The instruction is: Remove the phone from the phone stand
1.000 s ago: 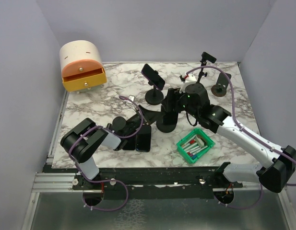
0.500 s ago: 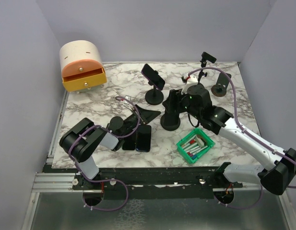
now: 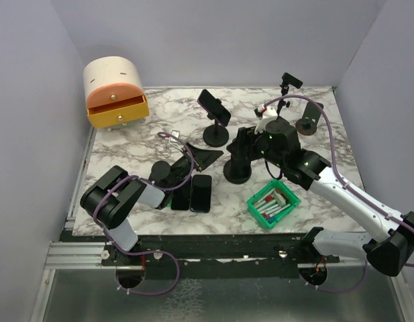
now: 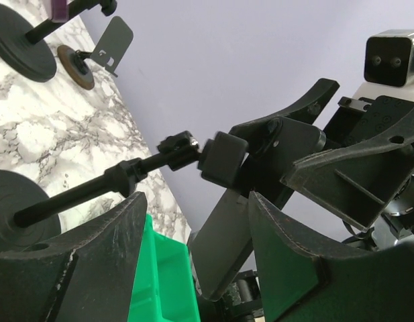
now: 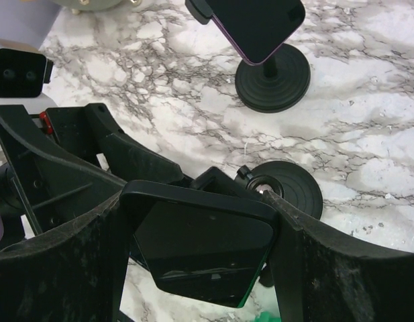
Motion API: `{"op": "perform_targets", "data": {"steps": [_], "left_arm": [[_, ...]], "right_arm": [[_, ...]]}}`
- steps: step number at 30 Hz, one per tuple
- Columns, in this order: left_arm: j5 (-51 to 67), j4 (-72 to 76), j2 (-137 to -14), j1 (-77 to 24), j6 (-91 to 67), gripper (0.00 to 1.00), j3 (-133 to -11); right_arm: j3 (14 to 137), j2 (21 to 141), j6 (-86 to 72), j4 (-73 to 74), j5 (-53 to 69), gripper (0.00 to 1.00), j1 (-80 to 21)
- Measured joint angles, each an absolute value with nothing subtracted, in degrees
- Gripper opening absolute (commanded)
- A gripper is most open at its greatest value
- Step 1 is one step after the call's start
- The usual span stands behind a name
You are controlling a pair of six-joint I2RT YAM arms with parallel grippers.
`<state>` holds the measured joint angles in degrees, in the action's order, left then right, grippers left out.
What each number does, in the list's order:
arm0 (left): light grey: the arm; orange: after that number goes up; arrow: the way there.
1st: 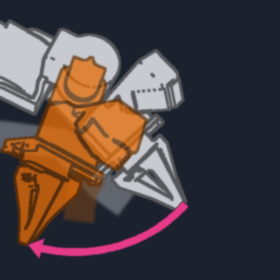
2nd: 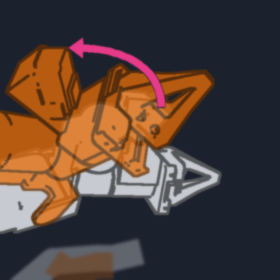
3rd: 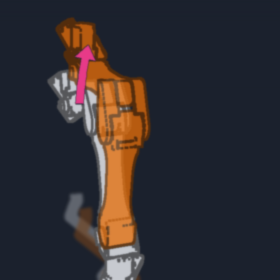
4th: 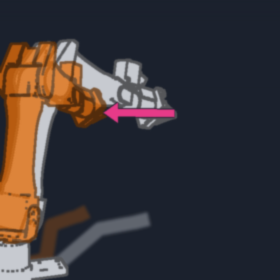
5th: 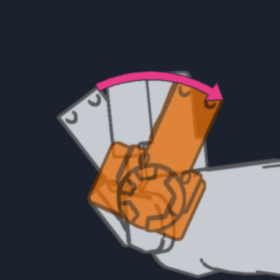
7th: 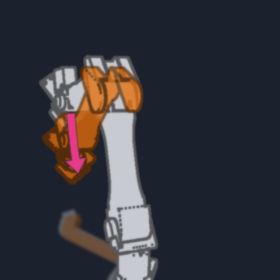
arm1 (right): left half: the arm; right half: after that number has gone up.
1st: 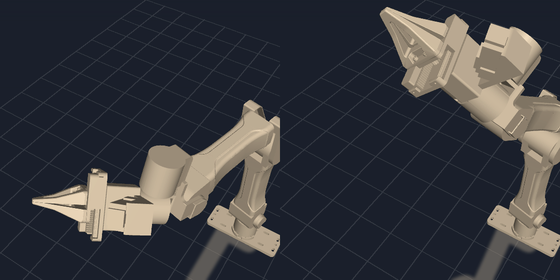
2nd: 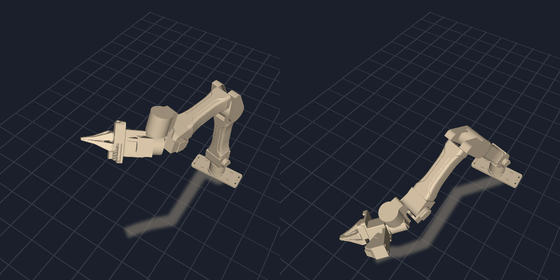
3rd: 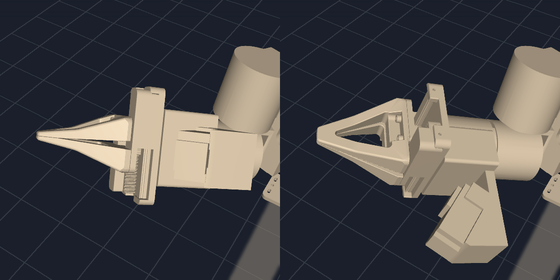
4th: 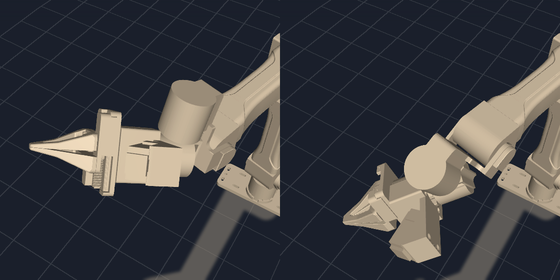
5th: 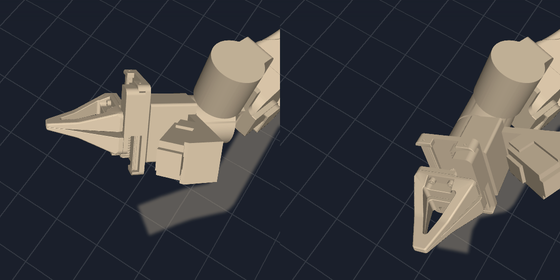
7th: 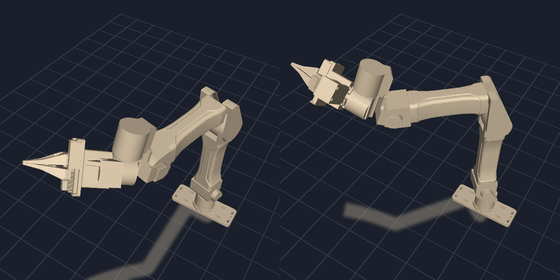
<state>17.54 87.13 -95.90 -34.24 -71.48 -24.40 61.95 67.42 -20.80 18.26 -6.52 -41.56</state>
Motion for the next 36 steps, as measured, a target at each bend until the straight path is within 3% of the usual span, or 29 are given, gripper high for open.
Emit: {"op": "perform_targets", "data": {"steps": [13,25,36], "left_arm": [[17.5,84.9,-86.9,-34.2,-65.0,0.71,-24.0],[17.1,57.2,-57.0,-38.1,-42.2,0.74,-23.7],[16.1,32.3,-54.0,-47.1,-26.8,0.73,-34.0]], "right_arm": [[62.0,63.2,-20.8,18.5,-2.6,0.0,-41.6],[67.3,60.4,-24.5,18.7,0.6,0.0,-41.6],[70.0,62.0,-28.7,19.9,2.7,0.0,-41.6]]}}
